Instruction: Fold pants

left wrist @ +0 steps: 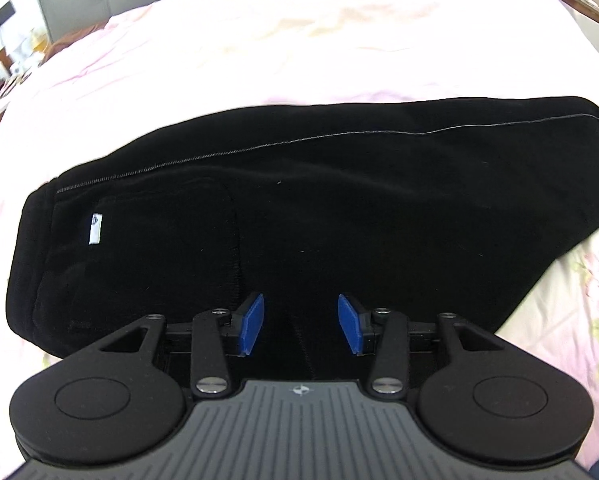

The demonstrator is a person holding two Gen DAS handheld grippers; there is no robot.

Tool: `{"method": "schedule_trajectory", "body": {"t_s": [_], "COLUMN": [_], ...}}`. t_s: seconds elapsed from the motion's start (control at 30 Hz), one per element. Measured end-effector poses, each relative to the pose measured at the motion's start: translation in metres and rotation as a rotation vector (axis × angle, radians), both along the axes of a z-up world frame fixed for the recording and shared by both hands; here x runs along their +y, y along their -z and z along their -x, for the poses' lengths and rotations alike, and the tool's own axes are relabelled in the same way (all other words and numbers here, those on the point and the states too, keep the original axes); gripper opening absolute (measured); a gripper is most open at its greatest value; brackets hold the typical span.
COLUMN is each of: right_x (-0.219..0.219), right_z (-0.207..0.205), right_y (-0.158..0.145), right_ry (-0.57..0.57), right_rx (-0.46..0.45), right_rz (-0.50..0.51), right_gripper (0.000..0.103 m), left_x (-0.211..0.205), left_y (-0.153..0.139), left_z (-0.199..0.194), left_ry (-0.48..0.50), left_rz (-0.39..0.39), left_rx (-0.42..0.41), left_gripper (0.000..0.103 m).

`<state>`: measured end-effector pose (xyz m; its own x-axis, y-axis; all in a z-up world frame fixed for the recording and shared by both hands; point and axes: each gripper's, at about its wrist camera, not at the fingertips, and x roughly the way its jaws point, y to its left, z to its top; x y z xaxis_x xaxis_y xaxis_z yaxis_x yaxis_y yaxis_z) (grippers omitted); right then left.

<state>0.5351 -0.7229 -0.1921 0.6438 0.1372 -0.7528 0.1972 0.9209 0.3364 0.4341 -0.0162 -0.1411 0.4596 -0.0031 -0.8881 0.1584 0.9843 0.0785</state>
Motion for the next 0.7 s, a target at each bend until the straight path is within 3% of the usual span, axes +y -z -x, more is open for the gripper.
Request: {"method": "schedule_trajectory", "body": {"t_s": [0.2,0.33,0.43,0.5,0.53,0.63,0.7], "right_x": [0.013,0.017,0.017,0.016,0.015,0.012,0.024], "right_z": [-0.003,-0.023,-0.022,-0.016,-0.008,0.028,0.054], "right_y": [-0.027,-0.003,-0.003,-0.015,-0.022,-0.039,-0.041], "right_ry": [-0.047,0.009,0.025,-0.006,-0.012,-0.057,-0.137], "right_rx": [-0.106,-0.018,-0.027,-0.018,-0.023,-0.059,-0.058], "right_rz": [0.153,0.194,0.182,0.218,0.246,0.281,0.391], "right_gripper": [0.024,0.024,0.032,0.046,0.049,0.049,0.049], "left_x": [0.002,0.005,0.008,0.009,0.01,0.008,0.006], "left_y": [0.019,0.039,0.038,0.035,0.034,0.028,0.027], "left_z": [0.002,0.001,0.007,0.013,0.017,0.035,0.046], "left_ry": [-0.038,-0.064,-0.077,-0.088,-0.094,-0.081,-0.058], "left_rz": [-0.02,-0.045,-0.022,-0.016,-0.009,0.007,-0.009], "left_rx": [-0.015,0.003,-0.002,-0.011,-0.017,-0.042,-0.054], "left_gripper": [0.051,0.051,0.051,0.051,0.051,0.051,0.051]}}
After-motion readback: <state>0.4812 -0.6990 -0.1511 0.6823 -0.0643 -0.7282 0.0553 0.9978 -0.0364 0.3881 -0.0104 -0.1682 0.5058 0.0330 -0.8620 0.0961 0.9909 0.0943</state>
